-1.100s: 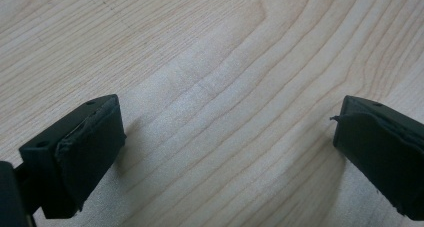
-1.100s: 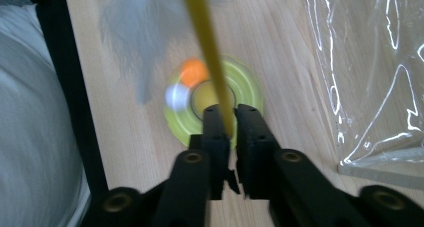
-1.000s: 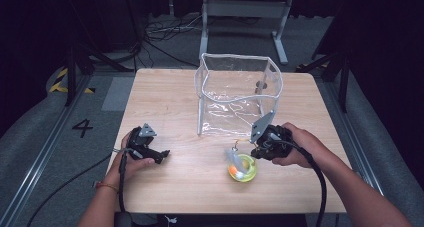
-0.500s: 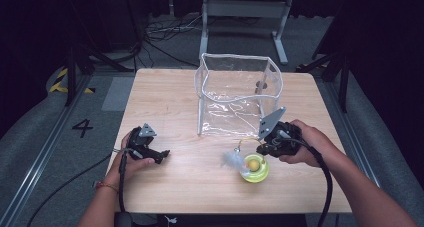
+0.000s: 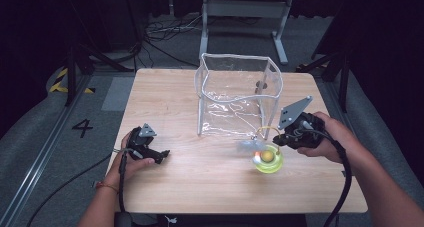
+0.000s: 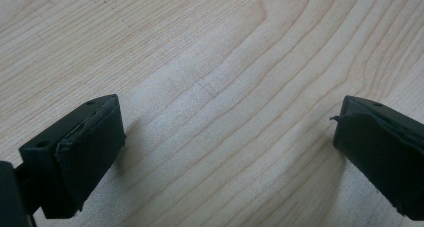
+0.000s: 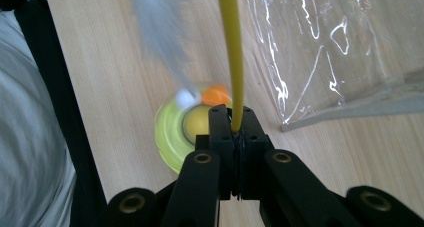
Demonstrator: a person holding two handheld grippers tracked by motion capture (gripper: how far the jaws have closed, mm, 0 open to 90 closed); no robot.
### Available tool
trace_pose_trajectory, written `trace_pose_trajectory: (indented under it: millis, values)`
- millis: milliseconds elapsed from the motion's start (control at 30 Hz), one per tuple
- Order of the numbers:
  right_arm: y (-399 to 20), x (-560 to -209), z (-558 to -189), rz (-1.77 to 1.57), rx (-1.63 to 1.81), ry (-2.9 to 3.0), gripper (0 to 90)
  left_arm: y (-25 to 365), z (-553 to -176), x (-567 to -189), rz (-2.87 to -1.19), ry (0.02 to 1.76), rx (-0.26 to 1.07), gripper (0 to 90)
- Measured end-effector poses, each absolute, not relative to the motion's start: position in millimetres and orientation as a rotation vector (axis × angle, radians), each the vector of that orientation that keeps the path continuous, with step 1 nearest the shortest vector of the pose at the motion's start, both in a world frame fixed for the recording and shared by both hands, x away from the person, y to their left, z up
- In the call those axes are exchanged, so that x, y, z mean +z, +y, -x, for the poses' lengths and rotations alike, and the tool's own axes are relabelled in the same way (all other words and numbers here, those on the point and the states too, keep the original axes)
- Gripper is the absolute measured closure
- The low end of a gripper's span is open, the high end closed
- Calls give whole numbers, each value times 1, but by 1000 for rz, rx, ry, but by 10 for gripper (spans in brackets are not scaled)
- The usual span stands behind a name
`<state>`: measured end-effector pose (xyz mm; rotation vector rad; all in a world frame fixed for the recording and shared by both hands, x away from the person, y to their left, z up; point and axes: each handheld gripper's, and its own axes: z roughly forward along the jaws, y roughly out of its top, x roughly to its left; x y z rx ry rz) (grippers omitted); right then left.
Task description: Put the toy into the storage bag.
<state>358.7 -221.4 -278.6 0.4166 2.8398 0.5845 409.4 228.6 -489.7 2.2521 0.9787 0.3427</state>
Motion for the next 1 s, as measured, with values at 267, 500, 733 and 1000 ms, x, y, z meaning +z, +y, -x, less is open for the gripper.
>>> trace_pose_trajectory:
  millis: [267, 500, 733, 1000]
  values:
    - [-247, -266, -365, -497, 594, 2784, 884, 229, -409, -490, -2251, 979, 344, 4]
    - [-263, -257, -371, -554, 585, 2752, 884, 229, -409, -490, -2252, 978, 343, 4]
    - [-278, -240, -382, -615, 590, 2702, 884, 229, -409, -490, -2252, 979, 345, 4]
    - [-292, -221, -403, -693, 579, 2645, 884, 228, -409, -490, -2248, 984, 352, 5]
